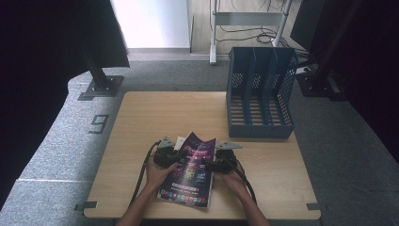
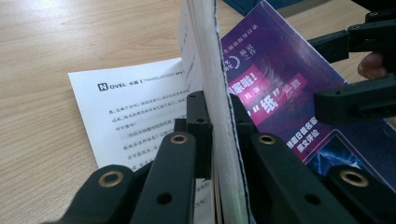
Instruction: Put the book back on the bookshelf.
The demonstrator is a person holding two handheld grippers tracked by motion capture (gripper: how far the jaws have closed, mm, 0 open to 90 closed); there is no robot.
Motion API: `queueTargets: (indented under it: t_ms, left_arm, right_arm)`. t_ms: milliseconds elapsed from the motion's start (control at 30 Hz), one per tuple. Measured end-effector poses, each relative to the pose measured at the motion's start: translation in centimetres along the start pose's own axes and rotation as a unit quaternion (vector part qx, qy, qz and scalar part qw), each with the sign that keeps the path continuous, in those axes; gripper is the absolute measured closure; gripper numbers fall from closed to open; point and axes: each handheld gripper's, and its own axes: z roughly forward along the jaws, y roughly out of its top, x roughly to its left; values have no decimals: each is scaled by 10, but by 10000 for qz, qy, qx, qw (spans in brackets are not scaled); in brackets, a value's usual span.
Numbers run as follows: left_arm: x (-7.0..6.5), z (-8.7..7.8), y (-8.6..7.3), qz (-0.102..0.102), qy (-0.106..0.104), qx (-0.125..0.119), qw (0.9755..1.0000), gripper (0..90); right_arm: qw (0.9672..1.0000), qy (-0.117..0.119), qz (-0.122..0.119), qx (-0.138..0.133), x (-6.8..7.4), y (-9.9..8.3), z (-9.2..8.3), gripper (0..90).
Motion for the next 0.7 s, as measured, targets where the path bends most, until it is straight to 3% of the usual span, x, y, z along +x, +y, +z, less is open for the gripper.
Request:
queueTargets:
  t_ms: [300, 400, 700]
  left_arm:
    - [1, 1, -1, 8, 18, 40, 10000, 835]
    - [2, 3, -2, 53, 120, 132, 9998, 840]
    - [4, 3, -3, 22, 73, 116, 9999, 838]
  right_arm:
    - [9999, -68, 13, 95, -4, 2, 10, 278]
    - [9998, -78, 74, 146, -6, 1, 14, 279]
    - [9999, -39, 88, 129, -9, 1, 18, 294]
